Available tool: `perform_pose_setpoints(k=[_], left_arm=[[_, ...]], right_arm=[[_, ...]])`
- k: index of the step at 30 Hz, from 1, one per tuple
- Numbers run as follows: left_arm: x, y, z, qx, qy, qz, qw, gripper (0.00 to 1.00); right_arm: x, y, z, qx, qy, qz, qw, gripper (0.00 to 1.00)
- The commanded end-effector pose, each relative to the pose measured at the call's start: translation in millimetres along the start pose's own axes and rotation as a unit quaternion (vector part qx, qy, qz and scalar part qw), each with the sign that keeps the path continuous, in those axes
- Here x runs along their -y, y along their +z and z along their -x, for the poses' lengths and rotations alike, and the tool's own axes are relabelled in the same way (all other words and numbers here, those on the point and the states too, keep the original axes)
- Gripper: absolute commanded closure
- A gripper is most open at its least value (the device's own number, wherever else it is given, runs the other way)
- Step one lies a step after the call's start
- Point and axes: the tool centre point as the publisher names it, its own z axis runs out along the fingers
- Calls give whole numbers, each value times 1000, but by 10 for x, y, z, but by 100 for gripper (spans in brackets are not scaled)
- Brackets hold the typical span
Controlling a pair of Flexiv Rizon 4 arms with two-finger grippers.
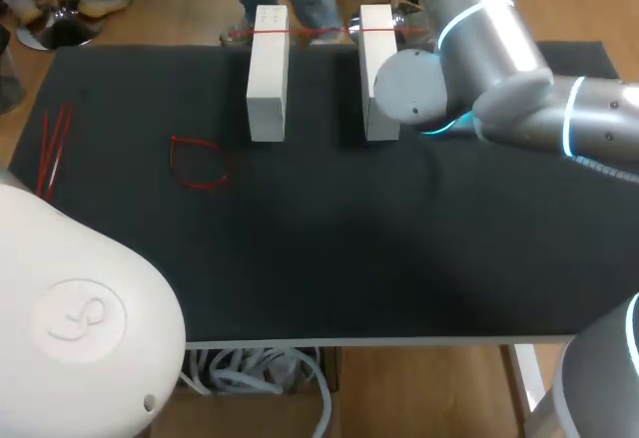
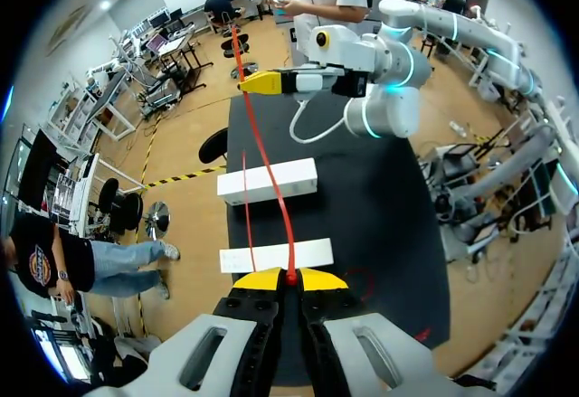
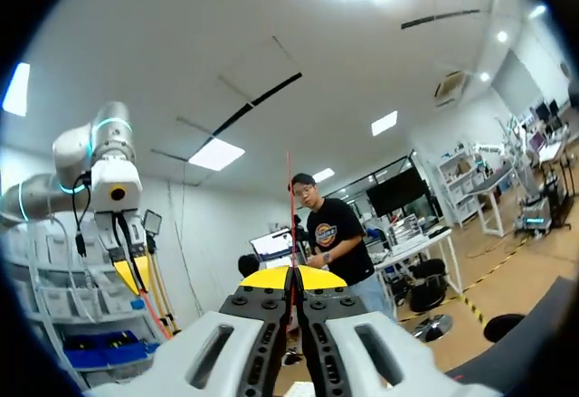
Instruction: Grab the tape and strap the tape.
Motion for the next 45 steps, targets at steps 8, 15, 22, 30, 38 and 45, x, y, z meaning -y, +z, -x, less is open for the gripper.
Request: perform_pose_setpoints(k=[8, 15, 22, 30, 38, 45], left_arm=[[1, -5, -5, 0, 0, 1, 1000, 100], [1, -5, -5, 0, 0, 1, 1000, 100], [1, -5, -5, 0, 0, 1, 1000, 100], [1, -5, -5, 0, 0, 1, 1000, 100], [1, -5, -5, 0, 0, 1, 1000, 100], [1, -5, -5, 0, 0, 1, 1000, 100]], right_arm=[[-2, -139, -165, 58, -104, -181, 976, 100], [59, -136, -320, 31, -151, -211, 965, 100], [-28, -125, -352, -3, -46, -206, 978, 100], [-28, -125, -352, -3, -46, -206, 978, 100], [-28, -125, -352, -3, -46, -206, 978, 100], [-9, -139, -371, 6, -78, -217, 973, 100]])
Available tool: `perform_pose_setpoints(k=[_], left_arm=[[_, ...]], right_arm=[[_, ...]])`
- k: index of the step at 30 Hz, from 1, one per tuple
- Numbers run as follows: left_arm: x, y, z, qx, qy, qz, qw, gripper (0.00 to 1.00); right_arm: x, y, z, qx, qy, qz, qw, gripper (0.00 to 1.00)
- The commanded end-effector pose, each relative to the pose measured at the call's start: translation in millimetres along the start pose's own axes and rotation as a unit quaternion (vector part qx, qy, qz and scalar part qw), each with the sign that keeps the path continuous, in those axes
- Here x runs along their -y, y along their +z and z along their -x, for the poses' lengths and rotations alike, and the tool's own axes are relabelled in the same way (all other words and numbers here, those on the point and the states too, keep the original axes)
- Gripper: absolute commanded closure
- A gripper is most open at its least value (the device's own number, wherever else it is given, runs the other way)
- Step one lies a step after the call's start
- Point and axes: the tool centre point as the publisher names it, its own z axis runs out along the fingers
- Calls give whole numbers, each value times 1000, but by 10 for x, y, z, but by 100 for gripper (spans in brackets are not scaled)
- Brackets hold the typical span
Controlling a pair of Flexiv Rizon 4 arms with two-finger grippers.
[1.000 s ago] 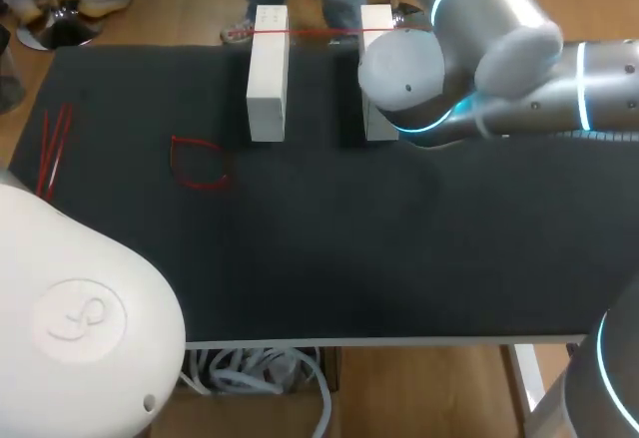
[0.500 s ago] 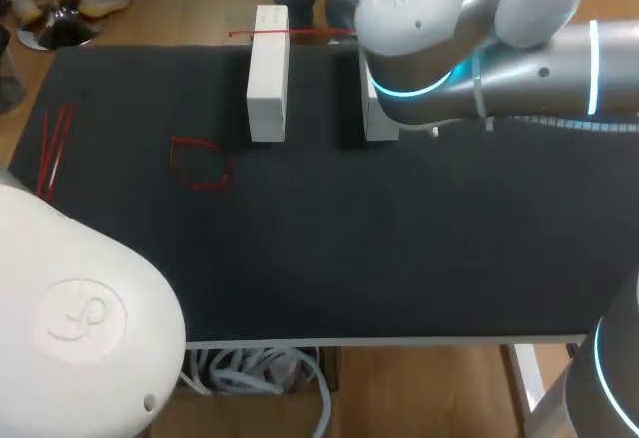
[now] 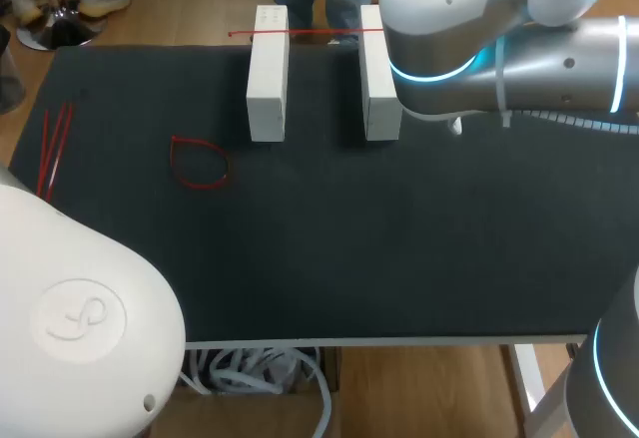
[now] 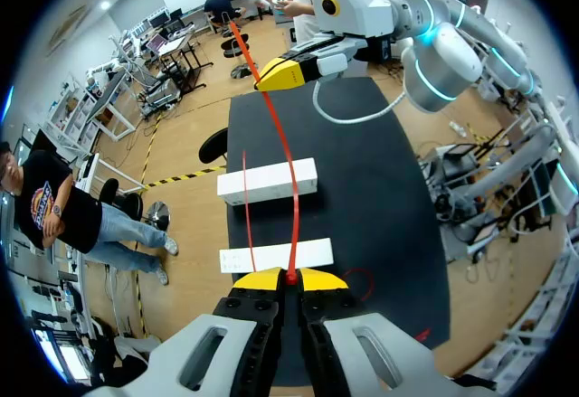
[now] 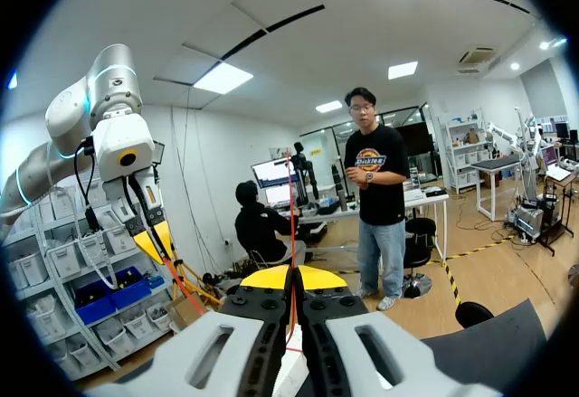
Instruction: Grab the tape and strap the tape.
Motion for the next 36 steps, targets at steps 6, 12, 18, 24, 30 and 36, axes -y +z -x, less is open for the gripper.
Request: perform_pose_setpoints(k=[6, 12, 18, 24, 30, 36], left_arm=[[1, -6, -5, 0, 0, 1, 1000, 100], [1, -6, -5, 0, 0, 1, 1000, 100], [1, -6, -5, 0, 0, 1, 1000, 100], [1, -6, -5, 0, 0, 1, 1000, 100], [1, -6, -5, 0, 0, 1, 1000, 100], [1, -6, -5, 0, 0, 1, 1000, 100]], right_arm=[[-13, 5, -64, 57, -145, -82, 984, 100], [-117, 50, -133, 59, -224, -109, 967, 100], [0, 63, -152, 40, -307, -179, 934, 100], [194, -12, -187, -7, -404, -255, 879, 100], [249, -56, -238, -10, -470, -265, 842, 100], [177, -22, -206, 19, -513, -244, 823, 100]])
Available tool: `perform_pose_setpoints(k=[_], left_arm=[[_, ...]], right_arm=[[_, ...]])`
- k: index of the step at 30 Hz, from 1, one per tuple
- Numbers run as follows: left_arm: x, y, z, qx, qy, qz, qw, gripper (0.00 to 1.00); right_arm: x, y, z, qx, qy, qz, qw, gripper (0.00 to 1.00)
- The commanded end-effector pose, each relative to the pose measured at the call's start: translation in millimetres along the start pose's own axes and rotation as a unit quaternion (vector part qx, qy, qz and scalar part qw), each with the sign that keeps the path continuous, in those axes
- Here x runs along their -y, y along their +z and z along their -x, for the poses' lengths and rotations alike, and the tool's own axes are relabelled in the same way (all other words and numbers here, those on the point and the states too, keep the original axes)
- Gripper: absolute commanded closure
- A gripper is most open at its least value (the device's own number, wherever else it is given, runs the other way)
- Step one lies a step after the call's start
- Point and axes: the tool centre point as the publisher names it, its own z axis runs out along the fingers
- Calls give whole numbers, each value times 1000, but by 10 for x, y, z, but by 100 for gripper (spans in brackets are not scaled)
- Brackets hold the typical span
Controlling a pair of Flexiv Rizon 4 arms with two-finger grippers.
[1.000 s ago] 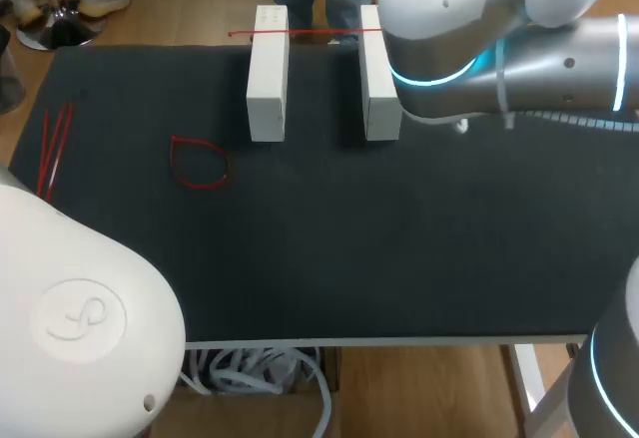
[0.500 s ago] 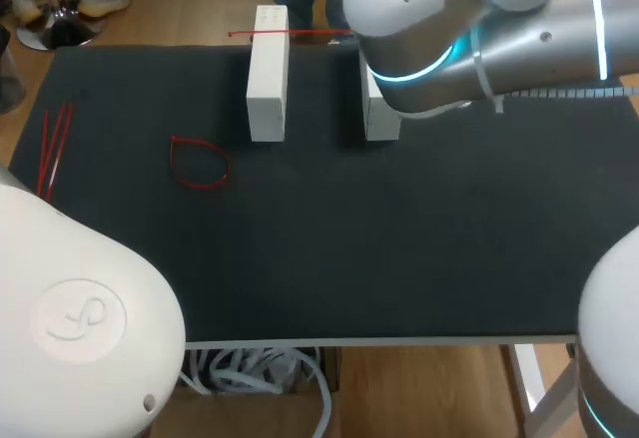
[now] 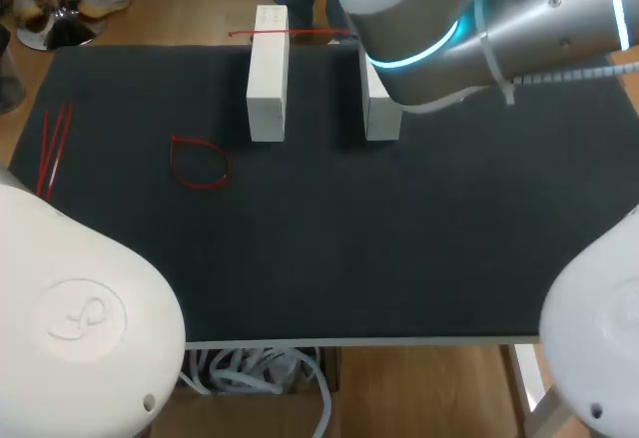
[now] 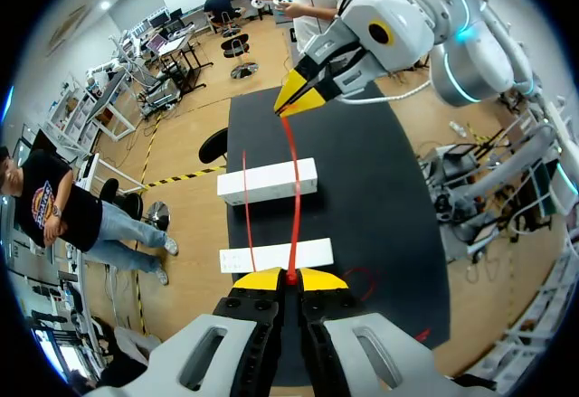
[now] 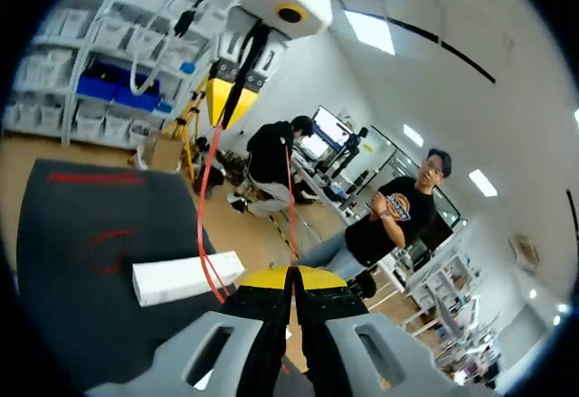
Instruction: Grab the tape and strap the tape.
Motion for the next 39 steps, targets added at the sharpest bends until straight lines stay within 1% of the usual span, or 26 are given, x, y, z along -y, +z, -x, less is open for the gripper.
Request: perform_pose_setpoints(k=[1, 4, 7, 10, 14, 17, 18, 22, 23, 27, 29, 30, 39], left_arm=[[1, -6, -5, 0, 0, 1, 1000, 100], [1, -6, -5, 0, 0, 1, 1000, 100], [1, -6, -5, 0, 0, 1, 1000, 100], [1, -6, -5, 0, 0, 1, 1000, 100], [1, -6, -5, 0, 0, 1, 1000, 100], [1, -6, -5, 0, 0, 1, 1000, 100], [1, -6, -5, 0, 0, 1, 1000, 100], [1, -6, -5, 0, 0, 1, 1000, 100], [1, -6, -5, 0, 0, 1, 1000, 100], [1, -6, -5, 0, 0, 1, 1000, 100], [1, -6, -5, 0, 0, 1, 1000, 100], [1, -6, -5, 0, 0, 1, 1000, 100], [1, -6, -5, 0, 0, 1, 1000, 100]], right_arm=[[-29, -3, 71, 1, -55, -137, 989, 100], [4, 7, 112, 20, -73, -145, 986, 100], [37, 13, 117, 24, -92, -152, 984, 100], [47, 28, 98, 23, -94, -154, 983, 100], [32, 63, 72, 38, -122, -149, 980, 100], [2, 99, 90, 53, -131, -143, 980, 100], [-7, 109, 94, 62, -144, -143, 977, 100], [-40, 143, 80, 62, -150, -136, 977, 100], [-47, 146, 77, 67, -162, -134, 975, 100], [-71, 159, 58, 67, -164, -128, 976, 100], [-101, 151, 62, 77, -159, -119, 977, 100], [-130, 137, 78, 77, -130, -106, 983, 100], [-130, 137, 78, 77, -130, -106, 983, 100]])
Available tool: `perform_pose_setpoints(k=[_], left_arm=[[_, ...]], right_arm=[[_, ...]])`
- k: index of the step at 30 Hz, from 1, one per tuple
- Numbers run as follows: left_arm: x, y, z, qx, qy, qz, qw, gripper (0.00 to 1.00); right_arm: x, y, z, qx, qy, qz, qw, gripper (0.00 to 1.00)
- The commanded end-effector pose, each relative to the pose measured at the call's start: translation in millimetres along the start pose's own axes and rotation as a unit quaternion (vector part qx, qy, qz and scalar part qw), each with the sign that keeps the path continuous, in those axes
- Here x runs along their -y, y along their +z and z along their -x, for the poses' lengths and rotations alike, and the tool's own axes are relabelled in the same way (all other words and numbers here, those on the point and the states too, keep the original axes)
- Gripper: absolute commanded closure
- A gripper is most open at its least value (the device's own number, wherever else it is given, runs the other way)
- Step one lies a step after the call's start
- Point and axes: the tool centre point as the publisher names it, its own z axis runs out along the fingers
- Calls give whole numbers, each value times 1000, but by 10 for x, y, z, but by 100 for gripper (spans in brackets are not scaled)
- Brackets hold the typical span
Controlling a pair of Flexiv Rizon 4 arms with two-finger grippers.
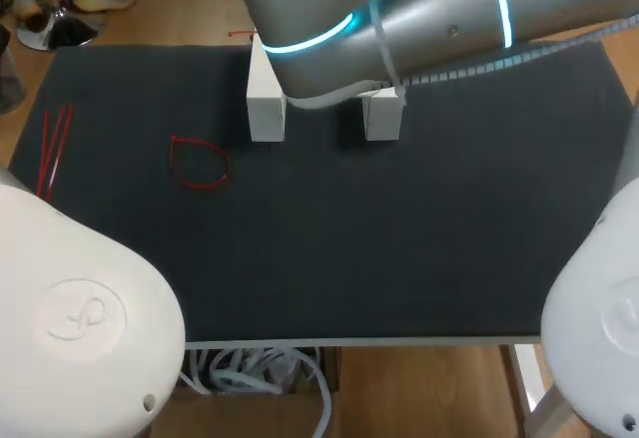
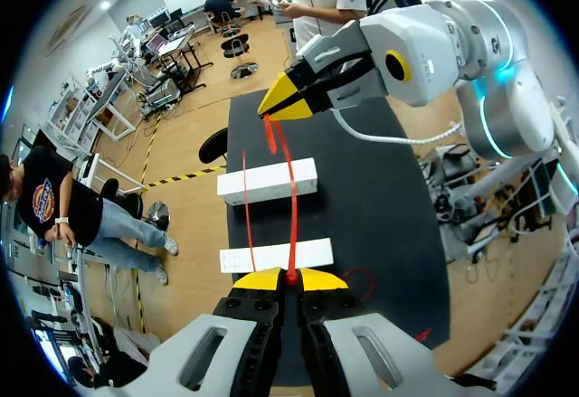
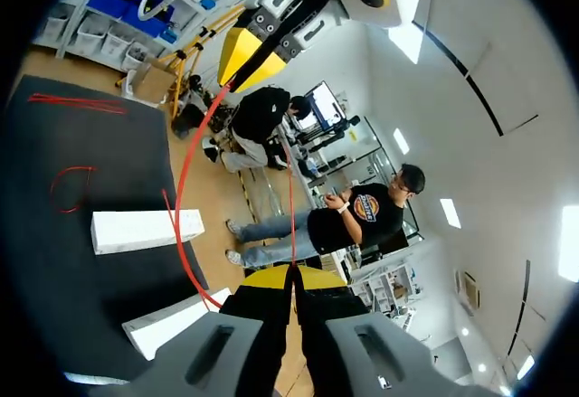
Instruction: Grab the tape and strap the tape.
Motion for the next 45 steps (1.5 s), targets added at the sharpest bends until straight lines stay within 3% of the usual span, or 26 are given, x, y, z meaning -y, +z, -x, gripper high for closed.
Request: perform_pose_setpoints(k=[1, 10, 11, 12, 14, 20, 29, 36, 45], left_arm=[[0, -5, -5, 0, 0, 1, 1000, 100], [0, -5, -5, 0, 0, 1, 1000, 100], [0, -5, -5, 0, 0, 1, 1000, 100], [0, -5, -5, 0, 0, 1, 1000, 100], [0, -5, -5, 0, 0, 1, 1000, 100], [0, -5, -5, 0, 0, 1, 1000, 100], [0, -5, -5, 0, 0, 1, 1000, 100], [0, -5, -5, 0, 0, 1, 1000, 100], [0, -5, -5, 0, 0, 1, 1000, 100]], right_arm=[[-35, -5, 21, -4, -1, -14, 1000, 100], [-35, -5, 21, -4, -1, -14, 1000, 100], [-57, -2, -12, 16, -48, -37, 998, 100], [-63, -2, -23, 32, -56, -49, 997, 100], [-99, -10, -67, 73, -138, -86, 984, 100], [-159, -24, -112, 124, -210, -127, 961, 100], [-267, -79, 40, 195, -218, -136, 947, 100], [-287, -234, 168, 258, -191, -130, 938, 100], [-270, -203, 120, 235, -191, -125, 945, 100]])
